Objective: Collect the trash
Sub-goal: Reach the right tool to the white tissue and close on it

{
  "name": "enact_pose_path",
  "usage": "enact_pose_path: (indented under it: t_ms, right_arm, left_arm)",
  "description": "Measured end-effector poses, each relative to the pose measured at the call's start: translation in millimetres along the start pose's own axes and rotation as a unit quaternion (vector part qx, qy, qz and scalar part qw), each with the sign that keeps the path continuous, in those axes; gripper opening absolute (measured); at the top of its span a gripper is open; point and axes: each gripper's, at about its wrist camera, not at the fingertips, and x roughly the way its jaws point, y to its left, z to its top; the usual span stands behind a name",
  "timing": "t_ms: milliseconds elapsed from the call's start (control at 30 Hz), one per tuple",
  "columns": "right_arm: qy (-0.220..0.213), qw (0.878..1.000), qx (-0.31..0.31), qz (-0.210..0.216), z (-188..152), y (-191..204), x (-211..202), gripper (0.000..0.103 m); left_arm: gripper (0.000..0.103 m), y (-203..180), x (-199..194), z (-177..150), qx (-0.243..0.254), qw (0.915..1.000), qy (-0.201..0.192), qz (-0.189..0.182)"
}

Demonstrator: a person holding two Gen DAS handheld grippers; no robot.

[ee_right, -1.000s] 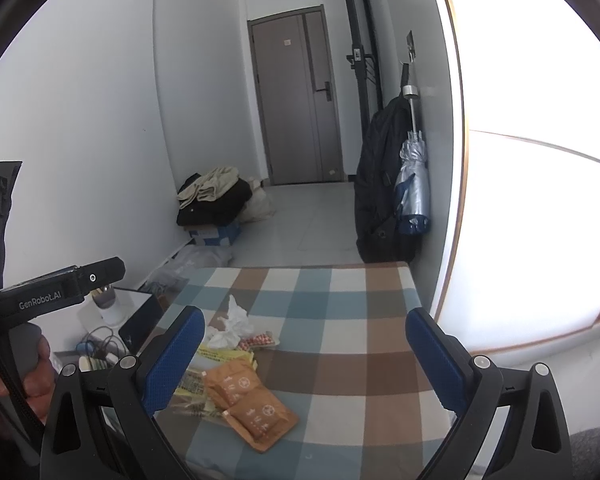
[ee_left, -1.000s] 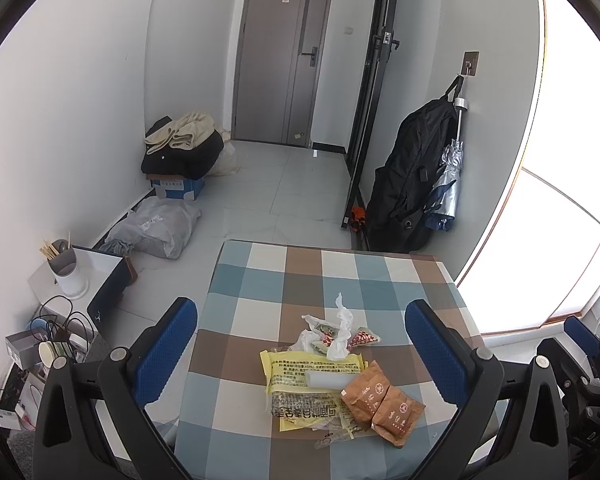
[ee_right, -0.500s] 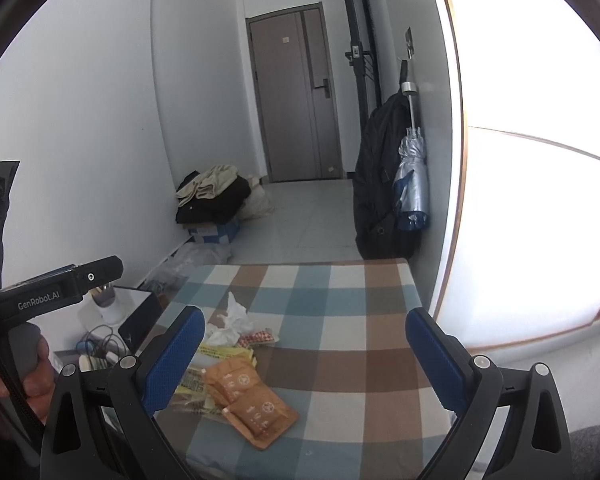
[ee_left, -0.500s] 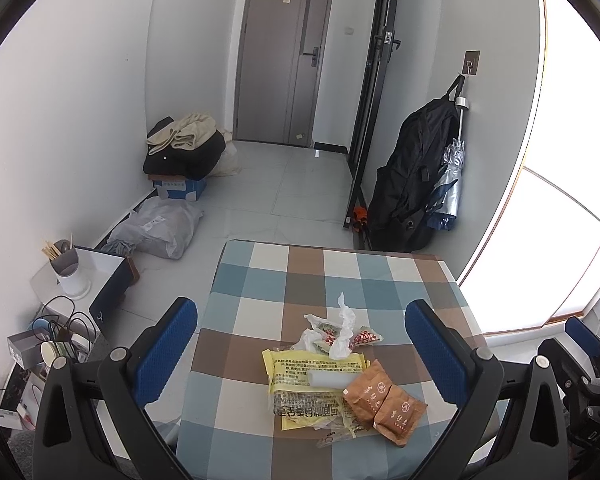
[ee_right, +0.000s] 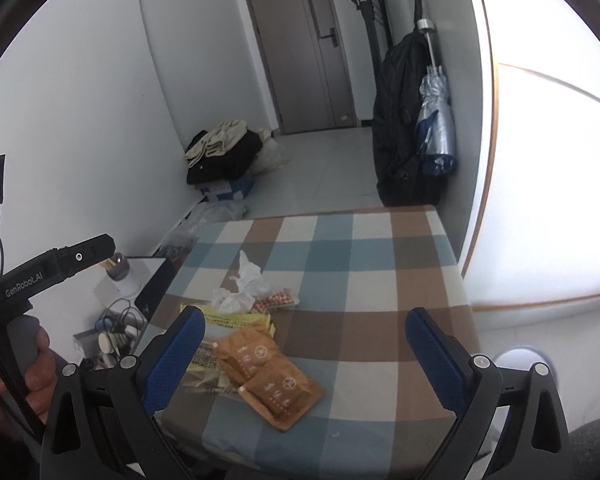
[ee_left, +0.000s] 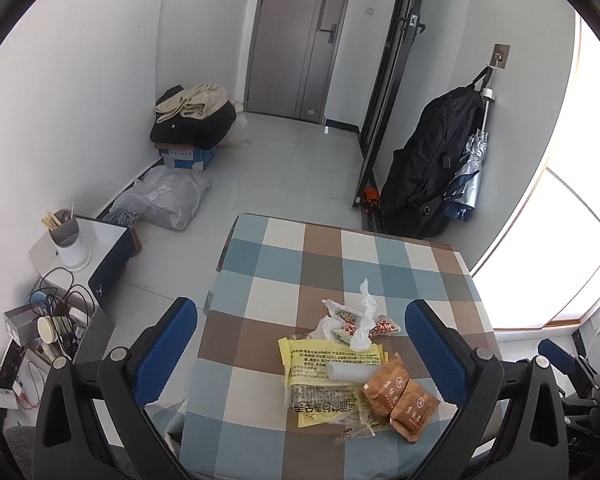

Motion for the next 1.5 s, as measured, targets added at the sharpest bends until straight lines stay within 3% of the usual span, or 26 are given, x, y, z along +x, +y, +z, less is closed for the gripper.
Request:
enact_pose_path:
  t_ms: [533,767,833,933,1000,1033,1100,1200,1500]
  right_arm:
    - [0.120,0.989,-0.025,0.087,41,25,124,0.085]
    - [0.172,0.977,-0.050,0.118,40,36,174,0.067]
    - [0.181,0.975,-0.052,0.121,39,38,183,0.066]
    - [0.193,0.972,-0.050,0.129,36,37,191,0.057]
    - [0.204,0.968,-0.048,0.137,34,36,195,0.033]
    - [0.209,0.968,-0.049,0.134,33,36,196,0.028]
    - [0.209,0.967,-0.050,0.134,32,35,196,0.016]
    - [0.198,0.969,-0.048,0.139,33,34,191,0.009]
    - [0.155,0.976,-0.032,0.149,44,29,164,0.007]
  left_arm:
    - [0.102,44,49,8,-0.073,0.9925,0.098,-0.007]
    - [0.102,51,66,9,-0.095,0.9861,0.135,-0.019]
    - [0.102,52,71,9,-0.098,0.9842,0.146,-0.022]
    - [0.102,54,78,6,-0.100,0.9817,0.161,-0.023]
    - [0.102,55,83,4,-0.100,0.9792,0.174,-0.029]
    - [0.102,55,86,2,-0.101,0.9771,0.184,-0.037]
    - [0.102,55,90,-2,-0.102,0.9738,0.199,-0.043]
    - [0.102,53,94,-7,-0.100,0.9695,0.217,-0.054]
    - [0.100,47,98,-21,-0.096,0.9611,0.249,-0.071]
